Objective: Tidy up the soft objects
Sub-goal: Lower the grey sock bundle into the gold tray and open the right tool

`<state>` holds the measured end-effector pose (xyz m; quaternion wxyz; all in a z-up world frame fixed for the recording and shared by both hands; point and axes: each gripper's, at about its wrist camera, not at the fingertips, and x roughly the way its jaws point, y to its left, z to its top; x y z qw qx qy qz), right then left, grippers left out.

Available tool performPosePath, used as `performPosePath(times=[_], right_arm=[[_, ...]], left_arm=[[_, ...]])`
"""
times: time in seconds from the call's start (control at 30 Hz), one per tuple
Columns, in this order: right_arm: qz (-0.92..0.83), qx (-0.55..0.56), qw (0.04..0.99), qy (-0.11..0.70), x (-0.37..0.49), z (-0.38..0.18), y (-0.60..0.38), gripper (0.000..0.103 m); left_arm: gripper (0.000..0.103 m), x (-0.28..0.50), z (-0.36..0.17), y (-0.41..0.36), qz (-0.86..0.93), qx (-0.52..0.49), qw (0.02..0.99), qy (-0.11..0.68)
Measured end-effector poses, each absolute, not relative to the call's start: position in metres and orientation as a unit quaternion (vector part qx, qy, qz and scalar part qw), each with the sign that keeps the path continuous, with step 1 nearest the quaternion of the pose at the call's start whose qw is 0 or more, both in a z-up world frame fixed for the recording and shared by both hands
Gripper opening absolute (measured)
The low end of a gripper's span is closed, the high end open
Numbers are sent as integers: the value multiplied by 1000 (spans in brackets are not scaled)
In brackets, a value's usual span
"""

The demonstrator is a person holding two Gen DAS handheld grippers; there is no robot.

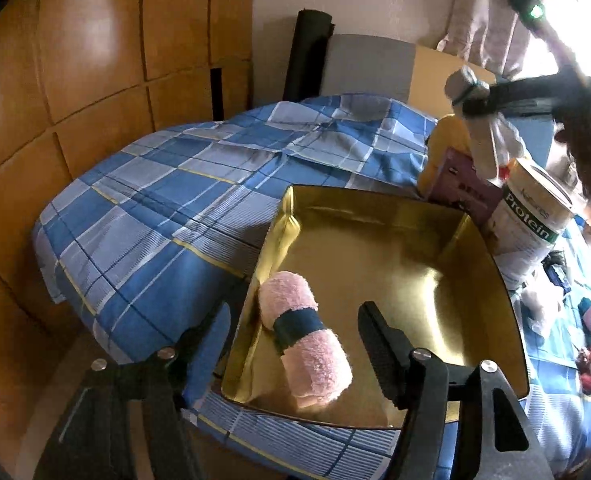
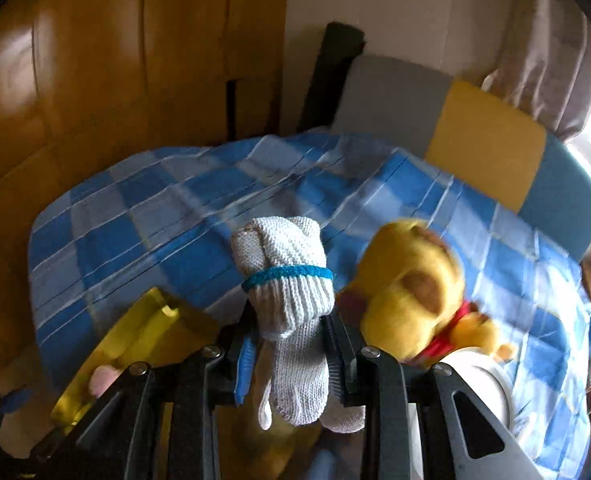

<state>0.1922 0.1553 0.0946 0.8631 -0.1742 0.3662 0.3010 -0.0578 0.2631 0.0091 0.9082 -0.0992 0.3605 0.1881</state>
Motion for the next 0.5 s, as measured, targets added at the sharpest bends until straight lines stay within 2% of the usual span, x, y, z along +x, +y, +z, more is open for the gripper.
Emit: performPosePath(times=[0.5], right_arm=[[309, -170, 819, 453, 111, -11, 157, 30]], left_arm=[[75, -72, 27, 259, 222, -64, 917, 324]])
